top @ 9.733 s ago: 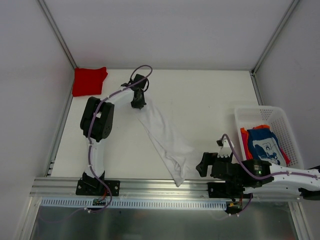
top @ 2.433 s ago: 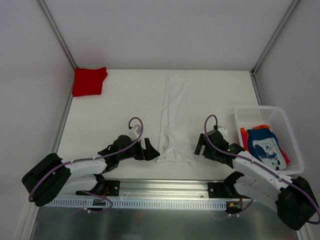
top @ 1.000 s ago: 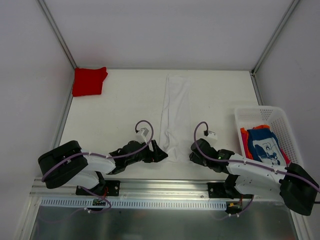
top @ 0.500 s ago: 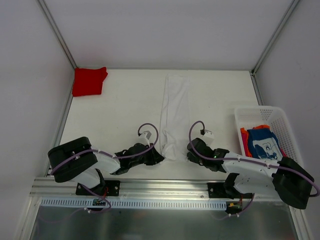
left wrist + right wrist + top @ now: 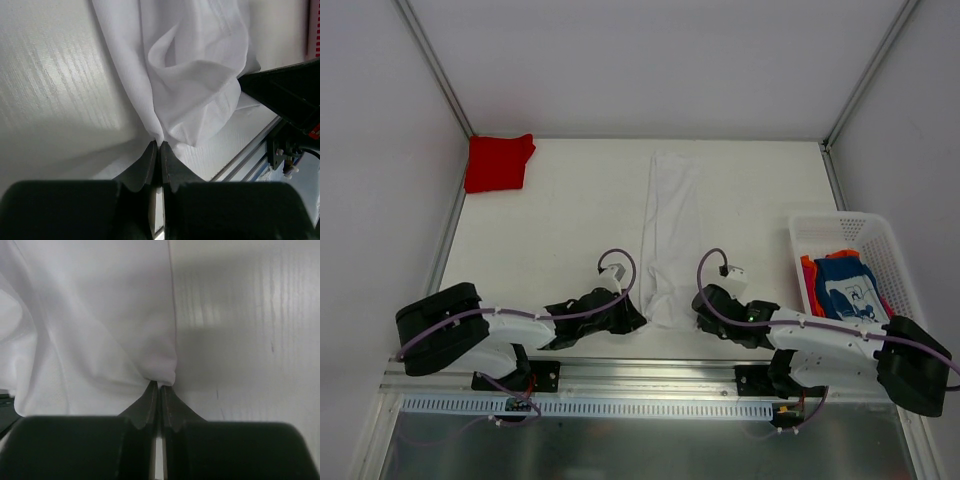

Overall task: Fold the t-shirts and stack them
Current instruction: Fold the tshirt

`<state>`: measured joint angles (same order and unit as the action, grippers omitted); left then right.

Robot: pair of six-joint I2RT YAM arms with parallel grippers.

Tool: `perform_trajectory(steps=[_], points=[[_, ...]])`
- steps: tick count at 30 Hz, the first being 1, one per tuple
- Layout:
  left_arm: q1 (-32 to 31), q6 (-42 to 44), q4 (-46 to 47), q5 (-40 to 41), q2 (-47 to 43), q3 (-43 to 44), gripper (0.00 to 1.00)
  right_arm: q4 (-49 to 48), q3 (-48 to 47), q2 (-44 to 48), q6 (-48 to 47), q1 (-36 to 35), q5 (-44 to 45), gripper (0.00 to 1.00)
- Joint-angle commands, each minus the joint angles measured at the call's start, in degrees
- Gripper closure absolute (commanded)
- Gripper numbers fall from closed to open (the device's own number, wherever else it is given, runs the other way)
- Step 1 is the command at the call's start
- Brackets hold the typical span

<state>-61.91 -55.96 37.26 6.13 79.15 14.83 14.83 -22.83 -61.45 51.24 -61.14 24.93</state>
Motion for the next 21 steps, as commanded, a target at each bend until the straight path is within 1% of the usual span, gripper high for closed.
perform_trajectory(steps=[1, 6, 14, 18, 21], points=[[-2.07, 3.14, -11.40, 5.45, -6.37, 3.09, 1.00, 13.45, -1.34, 3.34, 1.84, -1.69, 2.58, 1.00], [-3.57, 4.55, -18.87, 7.75, -12.44, 5.12, 1.00, 17.33, -3.18, 6.60, 2.02, -2.66, 3.90, 0.99], [-5.41, 4.46, -24.42, 8.90, -18.94, 7.40, 1.00, 22.26, -8.98, 10.91, 1.49, -5.03, 5.56, 0.99], [-5.41, 4.98, -26.53, 9.34, -19.65, 9.69, 1.00, 25.24, -14.07, 10.21, -1.14, -4.95, 8.02, 1.00], [-5.41, 6.21, -27.50, 9.60, -19.39, 11.97, 1.00, 26.56, -18.56, 7.58, -3.60, -4.86, 10.66, 0.99]])
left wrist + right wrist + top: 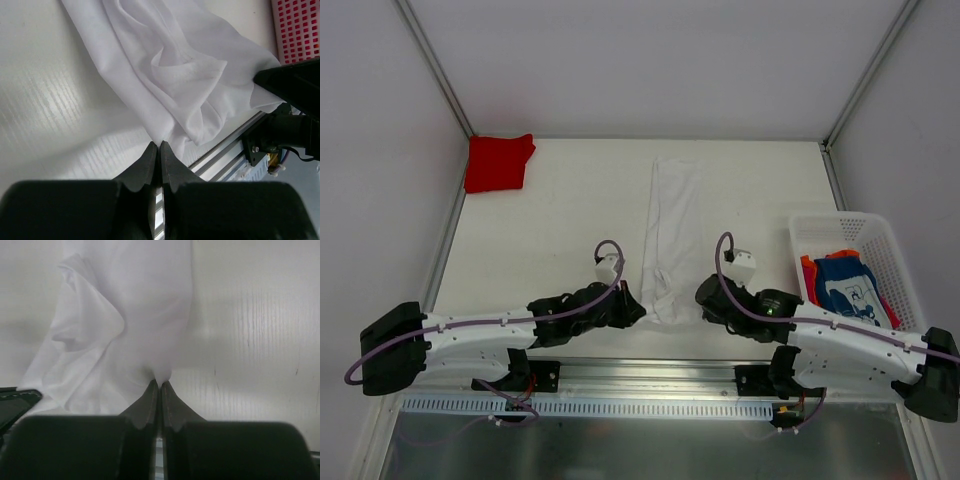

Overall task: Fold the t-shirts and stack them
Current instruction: Fold the tshirt

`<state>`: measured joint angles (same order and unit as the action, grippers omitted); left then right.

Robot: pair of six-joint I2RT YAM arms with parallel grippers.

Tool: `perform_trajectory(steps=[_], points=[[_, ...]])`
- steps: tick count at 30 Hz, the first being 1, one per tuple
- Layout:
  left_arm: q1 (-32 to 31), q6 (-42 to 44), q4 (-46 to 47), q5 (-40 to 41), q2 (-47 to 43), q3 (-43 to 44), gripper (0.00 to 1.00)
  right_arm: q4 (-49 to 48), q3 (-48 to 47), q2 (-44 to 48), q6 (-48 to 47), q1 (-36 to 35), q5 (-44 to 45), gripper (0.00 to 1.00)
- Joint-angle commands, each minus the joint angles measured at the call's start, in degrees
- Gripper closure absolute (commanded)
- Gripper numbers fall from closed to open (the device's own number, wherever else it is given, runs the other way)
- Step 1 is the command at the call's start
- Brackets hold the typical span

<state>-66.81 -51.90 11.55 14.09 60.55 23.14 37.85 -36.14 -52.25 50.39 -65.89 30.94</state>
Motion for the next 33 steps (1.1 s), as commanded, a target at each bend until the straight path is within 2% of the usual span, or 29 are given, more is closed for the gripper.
perform_trajectory(steps=[1, 8, 17, 25, 33], points=[[-0.52, 2.41, -2.06, 1.65, -0.62, 4.19, 1.00, 3.55, -6.30, -2.41, -3.80, -0.21, 5.53, 0.99], [-0.52, 5.84, -3.81, 3.75, 1.23, 8.58, 1.00, 3.46, -13.51, -12.08, -6.97, 1.46, 7.12, 0.99], [0.97, 13.66, -9.88, 15.70, 2.46, 15.53, 1.00, 1.27, -18.52, -18.06, -14.78, 10.77, 5.80, 1.00], [4.58, 16.92, -10.06, 16.41, 6.24, 17.64, 1.00, -2.68, -19.93, -20.79, -19.45, 15.70, 3.17, 0.99], [7.74, 17.53, -6.72, 14.74, 14.05, 18.88, 1.00, -6.99, -22.83, -28.95, -22.53, 18.69, 0.44, 0.99]])
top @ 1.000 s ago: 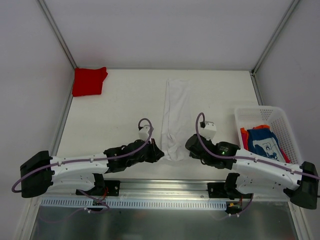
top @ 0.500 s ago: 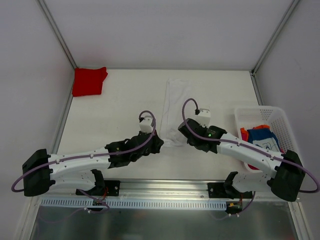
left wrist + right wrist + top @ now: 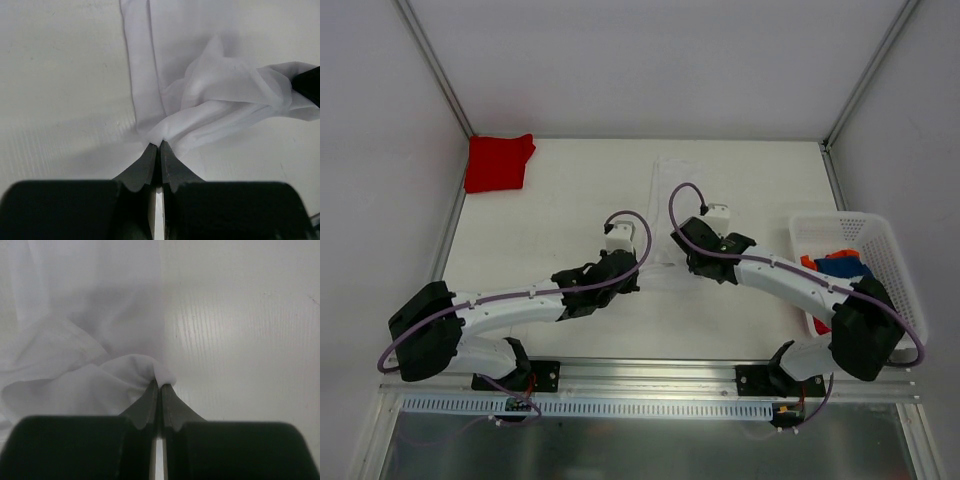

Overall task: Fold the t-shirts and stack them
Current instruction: Fold the tshirt

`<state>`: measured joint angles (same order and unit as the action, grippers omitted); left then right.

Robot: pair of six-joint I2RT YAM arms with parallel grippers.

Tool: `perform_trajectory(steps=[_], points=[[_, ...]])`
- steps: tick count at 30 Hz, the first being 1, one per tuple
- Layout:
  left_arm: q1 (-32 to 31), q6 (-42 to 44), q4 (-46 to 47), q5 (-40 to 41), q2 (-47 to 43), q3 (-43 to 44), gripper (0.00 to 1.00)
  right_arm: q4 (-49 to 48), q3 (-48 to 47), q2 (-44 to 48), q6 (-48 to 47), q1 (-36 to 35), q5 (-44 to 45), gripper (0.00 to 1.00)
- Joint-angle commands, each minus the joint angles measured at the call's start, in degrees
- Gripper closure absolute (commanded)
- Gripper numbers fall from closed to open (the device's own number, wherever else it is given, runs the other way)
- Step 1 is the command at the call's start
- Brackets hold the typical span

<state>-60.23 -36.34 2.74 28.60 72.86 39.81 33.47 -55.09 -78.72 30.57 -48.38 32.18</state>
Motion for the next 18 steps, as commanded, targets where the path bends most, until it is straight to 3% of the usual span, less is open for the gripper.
perform_trajectory(steps=[1, 10, 18], points=[[1.77, 2.23, 2.79, -0.12, 2.28, 2.29, 1.00, -2.80, -4.67, -3.54, -3.66, 1.36, -0.98, 1.00], [4.15, 4.34, 7.09, -2.14, 7.47, 2.90, 1.00, -3.68, -13.02, -11.80, -7.36, 3.64, -1.51, 0.99], [9.16, 11.28, 9.47, -3.63, 9.32, 8.17, 1.00, -3.68, -14.34, -12.51, -9.03, 7.33, -1.25, 0.99]])
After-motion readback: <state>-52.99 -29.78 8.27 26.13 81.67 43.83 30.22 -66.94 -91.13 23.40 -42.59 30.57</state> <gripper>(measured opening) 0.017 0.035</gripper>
